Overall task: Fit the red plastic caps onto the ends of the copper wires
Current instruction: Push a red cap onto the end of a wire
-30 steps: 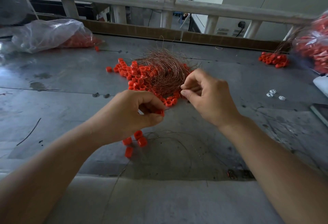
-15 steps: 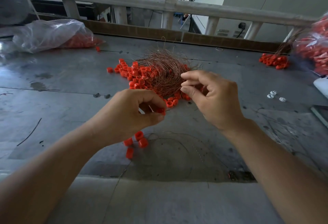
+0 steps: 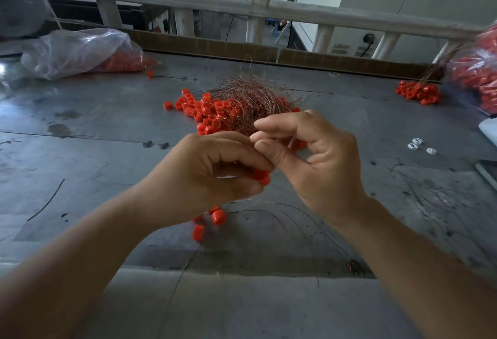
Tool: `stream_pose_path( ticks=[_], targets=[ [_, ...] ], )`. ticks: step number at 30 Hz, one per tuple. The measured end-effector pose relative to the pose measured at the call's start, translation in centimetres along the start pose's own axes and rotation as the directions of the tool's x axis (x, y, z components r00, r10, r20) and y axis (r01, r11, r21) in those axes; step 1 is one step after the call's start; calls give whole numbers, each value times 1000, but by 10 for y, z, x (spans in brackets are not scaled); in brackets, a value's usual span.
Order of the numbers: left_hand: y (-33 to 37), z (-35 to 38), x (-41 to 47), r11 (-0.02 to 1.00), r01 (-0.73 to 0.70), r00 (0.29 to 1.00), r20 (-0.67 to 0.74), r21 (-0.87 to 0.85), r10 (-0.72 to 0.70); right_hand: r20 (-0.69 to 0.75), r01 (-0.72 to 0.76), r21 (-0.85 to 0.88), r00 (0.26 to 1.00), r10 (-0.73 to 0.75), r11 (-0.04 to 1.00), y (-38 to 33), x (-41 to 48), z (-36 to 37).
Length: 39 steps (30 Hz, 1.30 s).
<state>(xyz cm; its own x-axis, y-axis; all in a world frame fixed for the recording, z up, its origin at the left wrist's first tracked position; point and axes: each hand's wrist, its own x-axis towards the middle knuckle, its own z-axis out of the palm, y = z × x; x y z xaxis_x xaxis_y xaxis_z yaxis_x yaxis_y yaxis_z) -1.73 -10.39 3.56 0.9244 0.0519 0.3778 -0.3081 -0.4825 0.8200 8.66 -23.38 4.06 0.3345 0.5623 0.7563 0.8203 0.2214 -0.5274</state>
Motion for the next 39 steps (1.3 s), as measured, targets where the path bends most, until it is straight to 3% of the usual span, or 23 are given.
stream_pose_path(
  ticks=[6, 9, 17, 26, 30, 39],
  targets=[
    [2, -5, 0, 965, -38, 993, -122, -258, 6, 155, -201, 187, 973, 174, 962, 0, 2, -1],
    [2, -7, 0, 935, -47, 986, -167, -350, -13, 181, -215, 196, 967, 181, 957, 0, 4, -4],
    [2, -8, 1, 926, -33, 973, -222, -375, -56, 147, -81, -118, 984, 98, 990, 6, 8, -17],
    [2, -6, 4, 940, 41, 951, -275, -338, -140, 130, -60, -265, 987, 97, 962, 5, 10, -22],
    [3, -3, 4, 962, 62, 940, -310, -267, -146, 58, -147, -170, 986, 159, 974, 2, 12, -24],
    [4, 0, 4, 967, 74, 944, -294, -242, -146, 101, -126, -174, 984, 144, 977, -1, 9, -12]
  ],
)
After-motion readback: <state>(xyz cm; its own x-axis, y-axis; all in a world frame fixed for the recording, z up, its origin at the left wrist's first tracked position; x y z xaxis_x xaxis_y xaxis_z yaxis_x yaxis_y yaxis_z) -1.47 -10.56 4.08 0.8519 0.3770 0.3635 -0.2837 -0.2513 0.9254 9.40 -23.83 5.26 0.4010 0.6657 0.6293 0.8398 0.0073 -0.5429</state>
